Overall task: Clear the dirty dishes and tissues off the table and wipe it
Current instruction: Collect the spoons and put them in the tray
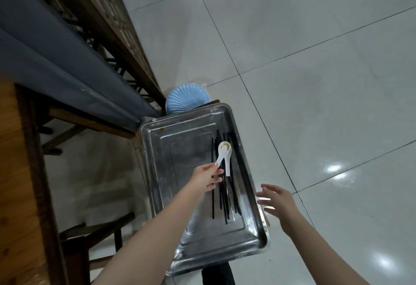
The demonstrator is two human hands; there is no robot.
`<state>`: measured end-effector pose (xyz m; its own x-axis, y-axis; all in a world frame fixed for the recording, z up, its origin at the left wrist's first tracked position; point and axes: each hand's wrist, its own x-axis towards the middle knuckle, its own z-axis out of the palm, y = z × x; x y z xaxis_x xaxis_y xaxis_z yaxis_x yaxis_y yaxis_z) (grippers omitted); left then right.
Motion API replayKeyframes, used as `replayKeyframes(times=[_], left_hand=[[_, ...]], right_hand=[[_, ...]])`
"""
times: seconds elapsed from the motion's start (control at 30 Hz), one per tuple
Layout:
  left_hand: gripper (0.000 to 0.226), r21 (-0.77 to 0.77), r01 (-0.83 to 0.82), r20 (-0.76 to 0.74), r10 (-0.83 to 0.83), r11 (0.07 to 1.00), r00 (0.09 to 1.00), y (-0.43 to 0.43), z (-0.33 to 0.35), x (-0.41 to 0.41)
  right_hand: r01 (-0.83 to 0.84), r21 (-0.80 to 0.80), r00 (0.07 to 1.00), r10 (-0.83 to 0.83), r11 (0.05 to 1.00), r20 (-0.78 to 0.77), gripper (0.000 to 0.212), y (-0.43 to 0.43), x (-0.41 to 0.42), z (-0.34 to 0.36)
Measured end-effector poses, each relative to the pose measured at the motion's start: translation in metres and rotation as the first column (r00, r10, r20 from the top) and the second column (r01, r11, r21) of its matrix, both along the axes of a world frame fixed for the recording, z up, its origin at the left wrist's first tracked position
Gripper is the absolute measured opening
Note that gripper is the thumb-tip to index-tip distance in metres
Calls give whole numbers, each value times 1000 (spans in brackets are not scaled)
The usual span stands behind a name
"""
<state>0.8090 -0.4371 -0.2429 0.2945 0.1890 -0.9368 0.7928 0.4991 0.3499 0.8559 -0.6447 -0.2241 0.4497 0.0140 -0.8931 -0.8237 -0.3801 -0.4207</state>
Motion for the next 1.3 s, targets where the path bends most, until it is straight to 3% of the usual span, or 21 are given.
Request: replayKeyframes(times=[0.13,0.27,0.6,0.9,1.0,1.3], left_hand=[[20,-80,178,-17,-180,981,984,-10,8,0],[29,-25,258,-39,-258,966,965,-5,23,-15],[30,88,75,56,-80,993,995,35,115,-60],[31,158,-139,200,106,977,974,71,204,-127],[32,200,-226,226,179,953,958,83,228,-163],[28,134,-389,356,322,911,877,122,269,-328]], right_hand=[[4,27,1000,-4,1000,25,19,-7,6,13],[9,53,998,-12,999,56,20,-3,14,32],[-75,129,988,56,989,144,18,42,21,114],[-211,180,964,173,961,204,24,96,-30,182],[-264,208,951,218,942,220,25,116,-57,197],[-380,246,909,310,892,279,23,170,-176,228]])
